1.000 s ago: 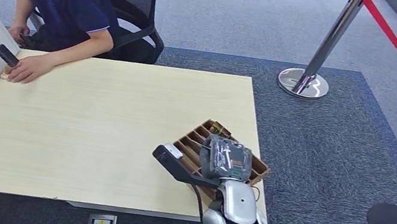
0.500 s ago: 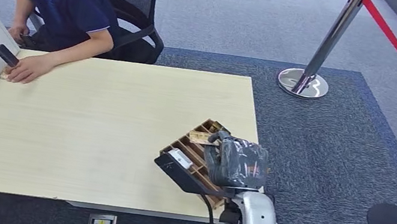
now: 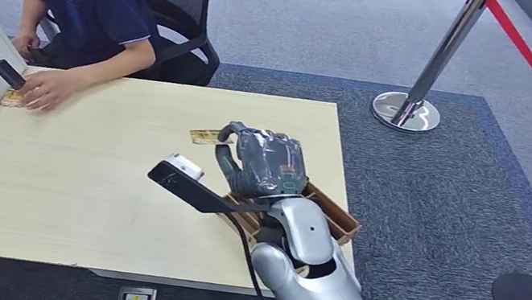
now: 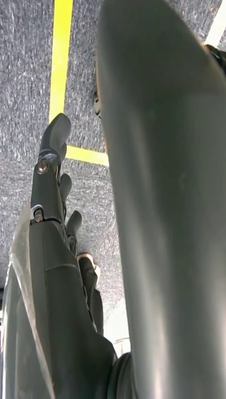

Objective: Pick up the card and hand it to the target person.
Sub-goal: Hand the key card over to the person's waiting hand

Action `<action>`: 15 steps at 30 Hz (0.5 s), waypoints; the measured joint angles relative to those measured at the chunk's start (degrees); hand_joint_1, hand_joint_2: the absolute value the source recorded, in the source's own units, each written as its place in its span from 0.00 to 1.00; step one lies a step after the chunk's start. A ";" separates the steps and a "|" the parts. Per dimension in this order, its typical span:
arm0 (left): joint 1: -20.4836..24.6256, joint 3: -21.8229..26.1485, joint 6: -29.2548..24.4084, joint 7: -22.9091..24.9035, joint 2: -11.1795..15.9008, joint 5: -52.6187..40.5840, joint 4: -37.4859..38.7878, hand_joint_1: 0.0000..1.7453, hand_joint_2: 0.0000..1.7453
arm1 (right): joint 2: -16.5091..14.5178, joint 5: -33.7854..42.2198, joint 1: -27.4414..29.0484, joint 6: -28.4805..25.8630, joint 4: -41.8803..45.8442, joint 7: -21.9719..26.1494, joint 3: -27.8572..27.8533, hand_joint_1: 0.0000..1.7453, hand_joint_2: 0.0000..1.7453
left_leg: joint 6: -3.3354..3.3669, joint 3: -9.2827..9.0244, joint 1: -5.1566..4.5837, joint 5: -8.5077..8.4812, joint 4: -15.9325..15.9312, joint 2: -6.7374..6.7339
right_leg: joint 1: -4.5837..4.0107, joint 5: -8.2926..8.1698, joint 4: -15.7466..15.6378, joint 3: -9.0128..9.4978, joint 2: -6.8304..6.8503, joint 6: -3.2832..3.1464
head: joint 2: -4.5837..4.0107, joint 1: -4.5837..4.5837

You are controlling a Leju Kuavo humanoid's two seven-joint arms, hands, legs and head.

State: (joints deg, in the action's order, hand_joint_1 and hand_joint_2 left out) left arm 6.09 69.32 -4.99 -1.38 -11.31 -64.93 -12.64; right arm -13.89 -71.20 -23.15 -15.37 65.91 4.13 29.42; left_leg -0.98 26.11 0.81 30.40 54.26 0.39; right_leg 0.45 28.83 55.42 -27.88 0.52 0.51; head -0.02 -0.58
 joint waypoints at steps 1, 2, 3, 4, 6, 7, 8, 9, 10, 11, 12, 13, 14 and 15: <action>0.02 -0.01 0.01 -0.02 -0.01 -0.06 0.01 0.00 0.00 | -0.73 0.29 -1.78 -0.45 -2.58 0.07 0.00 1.00 1.00 | 0.00 0.00 0.00 -0.02 0.00 0.00 | 0.00 0.00 0.00 0.00 0.00 0.00 | 0.00 0.01; 0.02 -0.02 0.01 -0.03 -0.01 -0.10 0.03 0.00 0.00 | -1.35 0.48 -3.22 -0.83 -4.78 0.13 0.00 1.00 1.00 | 0.01 0.01 0.00 -0.04 0.00 0.01 | 0.00 -0.01 0.00 0.00 0.00 -0.01 | 0.00 0.00; 0.02 -0.02 0.01 -0.04 -0.01 -0.11 0.04 0.00 0.00 | -1.70 0.52 -4.01 -1.02 -6.14 0.15 0.00 1.00 1.00 | 0.02 0.01 0.00 -0.04 0.00 0.01 | 0.00 -0.01 0.00 0.00 0.00 -0.01 | 0.00 0.00; 0.03 -0.02 0.01 -0.07 -0.01 -0.11 0.08 0.00 0.00 | -2.00 0.56 -4.66 -1.15 -7.31 0.17 0.00 1.00 1.00 | 0.02 0.02 0.00 -0.04 0.00 0.00 | 0.00 -0.01 0.00 0.00 0.00 -0.01 | 0.00 0.00; 0.03 -0.02 0.01 -0.10 -0.01 -0.11 0.15 0.00 0.00 | -2.44 0.58 -5.61 -1.37 -9.23 0.20 0.00 1.00 1.00 | 0.02 0.02 0.00 -0.04 0.00 0.00 | 0.00 -0.02 -0.01 0.00 0.00 -0.01 | 0.00 -0.01; 0.03 -0.02 0.01 -0.11 -0.01 -0.11 0.19 0.00 0.00 | -2.60 0.58 -5.89 -1.44 -9.95 0.22 0.00 1.00 1.00 | 0.02 0.03 0.00 -0.04 0.00 0.00 | 0.00 -0.02 -0.01 -0.01 0.00 -0.01 | 0.00 -0.01; 0.03 -0.02 0.01 -0.12 -0.01 -0.11 0.21 0.00 0.00 | -2.73 0.58 -6.05 -1.50 -10.50 0.22 0.00 1.00 1.00 | 0.02 0.03 0.00 -0.04 0.00 0.01 | 0.00 -0.02 -0.01 -0.01 0.00 -0.01 | 0.00 -0.01; 0.03 -0.02 0.01 -0.13 -0.01 -0.11 0.23 0.00 0.00 | -2.83 0.59 -6.18 -1.55 -10.94 0.23 0.00 1.00 1.00 | 0.02 0.03 0.00 -0.04 0.00 0.01 | 0.00 -0.02 -0.01 -0.01 0.00 -0.01 | 0.00 -0.01; 0.03 -0.02 0.01 -0.13 -0.01 -0.11 0.24 0.00 0.00 | -2.92 0.59 -6.31 -1.57 -11.34 0.23 0.00 1.00 1.00 | 0.02 0.03 0.00 -0.04 0.00 0.01 | 0.00 -0.02 -0.02 -0.01 0.00 -0.01 | 0.00 -0.01; 0.03 -0.02 0.01 -0.13 -0.01 -0.14 0.25 0.00 0.00 | -2.99 0.59 -6.46 -1.58 -11.70 0.22 0.00 1.00 1.00 | 0.02 0.04 0.00 -0.04 0.00 0.01 | 0.00 -0.02 -0.02 -0.01 0.00 -0.01 | 0.00 -0.01; 0.02 -0.02 0.01 -0.13 -0.01 -0.23 0.25 0.00 0.00 | -3.07 0.58 -6.69 -1.57 -12.14 0.12 0.00 1.00 1.00 | 0.02 0.04 0.00 -0.04 0.00 0.01 | 0.00 -0.02 -0.02 -0.01 0.00 -0.01 | 0.00 -0.01; 0.02 -0.03 0.01 -0.13 -0.01 -0.37 0.25 0.00 0.00 | -3.18 0.57 -7.09 -1.56 -12.68 -0.06 0.00 1.00 1.00 | 0.02 0.04 0.00 -0.04 0.00 0.01 | 0.00 -0.02 -0.01 -0.01 0.00 -0.02 | 0.00 -0.01; 0.03 -0.05 0.01 -0.08 -0.01 -0.56 0.25 0.00 0.00 | -3.38 0.62 -7.76 -1.54 -13.51 -0.29 0.00 1.00 1.00 | 0.02 0.04 0.00 -0.04 0.00 0.01 | 0.00 -0.04 -0.01 -0.02 0.00 -0.02 | 0.00 -0.01; 0.04 -0.07 0.02 0.02 -0.01 -0.74 0.26 0.00 0.00 | -3.70 0.90 -8.75 -1.55 -14.73 -0.52 -0.01 1.00 1.00 | 0.01 0.04 0.00 -0.05 0.00 0.00 | 0.00 -0.05 0.00 -0.03 0.00 -0.03 | 0.00 -0.01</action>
State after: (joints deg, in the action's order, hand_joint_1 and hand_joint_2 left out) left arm 6.12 69.25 -4.97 -1.35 -11.32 -65.68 -12.39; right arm -17.58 -70.30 -31.90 -16.92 51.18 3.60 29.41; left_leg -0.97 26.15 0.81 30.35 54.26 0.40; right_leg 0.45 28.78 55.42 -27.91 0.52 0.48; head -0.02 -0.58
